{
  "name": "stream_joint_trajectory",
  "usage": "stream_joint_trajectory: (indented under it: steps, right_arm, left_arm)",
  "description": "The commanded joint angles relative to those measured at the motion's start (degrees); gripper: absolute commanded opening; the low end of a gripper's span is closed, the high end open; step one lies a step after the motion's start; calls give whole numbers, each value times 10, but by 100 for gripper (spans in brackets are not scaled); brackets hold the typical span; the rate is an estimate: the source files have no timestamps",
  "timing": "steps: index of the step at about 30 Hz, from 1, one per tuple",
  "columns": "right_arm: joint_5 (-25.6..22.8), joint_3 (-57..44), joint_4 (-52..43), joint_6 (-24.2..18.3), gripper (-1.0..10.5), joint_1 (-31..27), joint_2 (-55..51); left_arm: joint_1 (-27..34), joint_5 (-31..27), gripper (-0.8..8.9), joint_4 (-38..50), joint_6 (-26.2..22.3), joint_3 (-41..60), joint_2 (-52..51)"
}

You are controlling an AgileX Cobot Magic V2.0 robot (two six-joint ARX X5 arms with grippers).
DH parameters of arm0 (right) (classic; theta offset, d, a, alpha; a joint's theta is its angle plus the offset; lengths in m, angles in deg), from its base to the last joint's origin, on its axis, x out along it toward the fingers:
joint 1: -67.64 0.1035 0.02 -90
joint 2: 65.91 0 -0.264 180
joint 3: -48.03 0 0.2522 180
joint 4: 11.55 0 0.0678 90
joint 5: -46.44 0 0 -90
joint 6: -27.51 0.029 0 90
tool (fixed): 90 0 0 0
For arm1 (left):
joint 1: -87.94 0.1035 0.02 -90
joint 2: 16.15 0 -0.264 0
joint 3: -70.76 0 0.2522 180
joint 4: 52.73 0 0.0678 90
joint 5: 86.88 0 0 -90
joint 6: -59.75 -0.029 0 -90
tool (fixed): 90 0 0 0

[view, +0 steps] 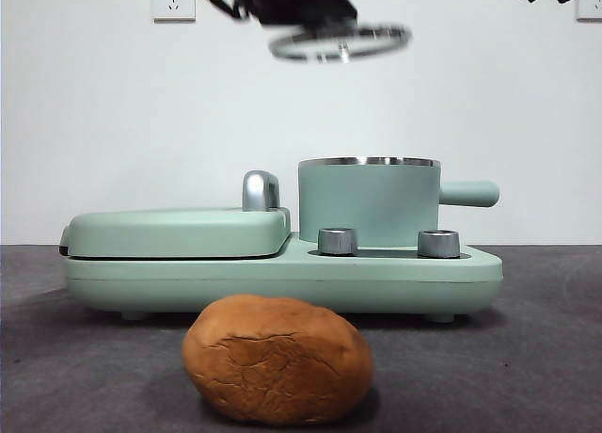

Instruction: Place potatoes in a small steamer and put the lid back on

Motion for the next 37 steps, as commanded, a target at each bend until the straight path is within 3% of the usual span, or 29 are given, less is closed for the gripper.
stream_joint_trajectory:
  steps: [1,5,17,31,37]
  right_arm:
    - [10,11,-3,-2,333,26,3]
    - [20,11,2,-9,425,84,10]
    - [10,11,49,-29,425,282,126]
    - [8,11,14,-35,425,391,341]
    - [-62,11,-15,-36,425,421,402]
  left_arm:
    - [5,0,15,2,-3,-16,-40]
    - [15,0,14,-34,-3,-16,-91]
    - [53,-3,15,-186,-7,-16,-207]
    - [92,-17,15,-287,-20,-15,-266]
    - [93,-17,15,-288,-21,-15,-266]
